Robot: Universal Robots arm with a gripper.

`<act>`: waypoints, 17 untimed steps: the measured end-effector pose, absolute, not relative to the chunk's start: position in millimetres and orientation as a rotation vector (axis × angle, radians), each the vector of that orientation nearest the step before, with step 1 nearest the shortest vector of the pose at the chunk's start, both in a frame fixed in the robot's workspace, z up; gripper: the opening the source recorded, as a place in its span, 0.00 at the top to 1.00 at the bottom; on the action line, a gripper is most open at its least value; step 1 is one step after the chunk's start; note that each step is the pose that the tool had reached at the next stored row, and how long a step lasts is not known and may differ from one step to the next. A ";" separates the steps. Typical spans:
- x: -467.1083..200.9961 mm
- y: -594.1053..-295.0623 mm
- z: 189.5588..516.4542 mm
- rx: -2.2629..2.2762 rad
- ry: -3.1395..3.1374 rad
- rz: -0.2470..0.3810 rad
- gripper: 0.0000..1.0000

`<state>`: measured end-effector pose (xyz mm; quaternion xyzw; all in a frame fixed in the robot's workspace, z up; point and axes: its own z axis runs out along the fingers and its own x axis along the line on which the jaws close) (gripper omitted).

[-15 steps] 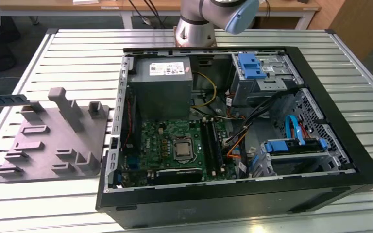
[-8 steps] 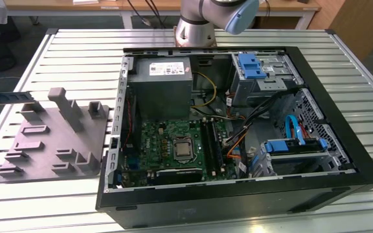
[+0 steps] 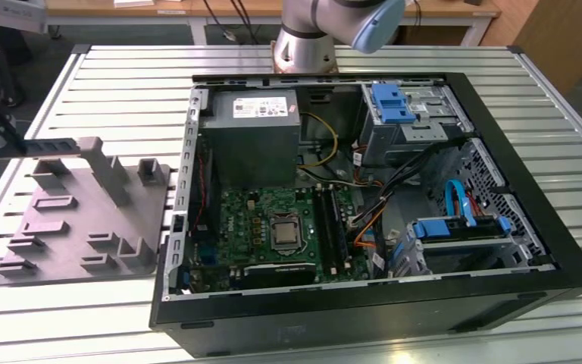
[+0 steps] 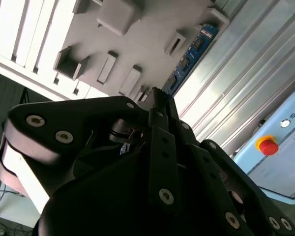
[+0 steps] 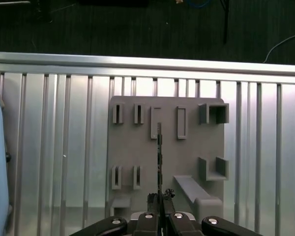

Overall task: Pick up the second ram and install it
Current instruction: 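Pick up the second ram and move it above second insertion slot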

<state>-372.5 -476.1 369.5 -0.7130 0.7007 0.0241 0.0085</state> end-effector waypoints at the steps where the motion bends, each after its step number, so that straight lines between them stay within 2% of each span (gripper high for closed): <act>1: -368.0 -475.9 369.4 -2.228 2.190 0.076 0.86; 17: -302.2 -475.9 369.4 -2.230 2.192 0.081 0.86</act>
